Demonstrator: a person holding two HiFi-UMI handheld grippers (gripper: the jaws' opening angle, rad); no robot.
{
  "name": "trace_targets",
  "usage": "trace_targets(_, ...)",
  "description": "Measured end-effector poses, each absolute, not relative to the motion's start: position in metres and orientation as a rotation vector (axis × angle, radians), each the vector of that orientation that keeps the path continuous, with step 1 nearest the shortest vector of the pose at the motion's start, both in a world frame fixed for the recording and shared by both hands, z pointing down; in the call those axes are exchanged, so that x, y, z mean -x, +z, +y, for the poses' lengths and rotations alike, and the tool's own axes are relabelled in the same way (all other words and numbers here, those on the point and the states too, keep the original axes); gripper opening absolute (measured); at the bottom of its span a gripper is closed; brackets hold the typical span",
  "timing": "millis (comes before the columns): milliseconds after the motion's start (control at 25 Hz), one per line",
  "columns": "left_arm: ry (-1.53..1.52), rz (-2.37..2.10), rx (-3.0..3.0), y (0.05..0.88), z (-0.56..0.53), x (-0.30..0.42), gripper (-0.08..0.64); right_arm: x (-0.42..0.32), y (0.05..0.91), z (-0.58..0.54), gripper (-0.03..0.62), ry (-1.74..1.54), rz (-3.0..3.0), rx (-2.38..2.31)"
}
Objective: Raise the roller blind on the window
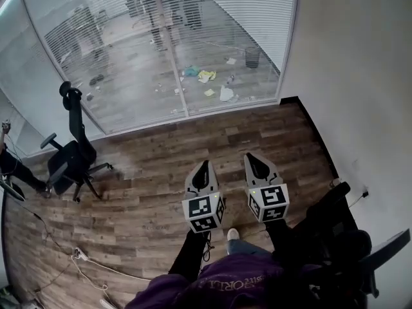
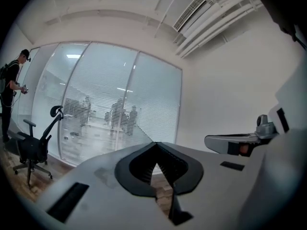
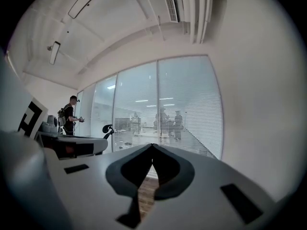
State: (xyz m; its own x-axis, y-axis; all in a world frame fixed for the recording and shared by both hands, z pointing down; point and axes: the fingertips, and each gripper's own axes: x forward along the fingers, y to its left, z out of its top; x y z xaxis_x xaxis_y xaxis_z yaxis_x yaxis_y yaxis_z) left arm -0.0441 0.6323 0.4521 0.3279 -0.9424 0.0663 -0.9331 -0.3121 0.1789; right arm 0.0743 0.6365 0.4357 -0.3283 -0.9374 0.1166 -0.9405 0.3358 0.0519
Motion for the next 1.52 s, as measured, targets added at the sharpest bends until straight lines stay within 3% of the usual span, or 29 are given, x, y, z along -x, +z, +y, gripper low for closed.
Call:
trace_targets(400, -0.052, -1.755, -2.345, 0.460, 0.511, 0.035, 0.000, -0.110, 0.437, 0.512, -0.002, 0.100, -2.442, -1.786)
trace_targets(1000, -0.035, -1.749, -2.361, 0.464, 0.224, 0.085, 0.000, -0.060, 0.439, 0.224, -0.002, 0.068, -2.436, -1.787)
trace_targets(1520, -0.024, -1.729, -2.318, 0.489, 0.047, 0.090, 0.002, -0.069, 0.460, 0.054, -0.002, 0.122, -2.399, -1.818)
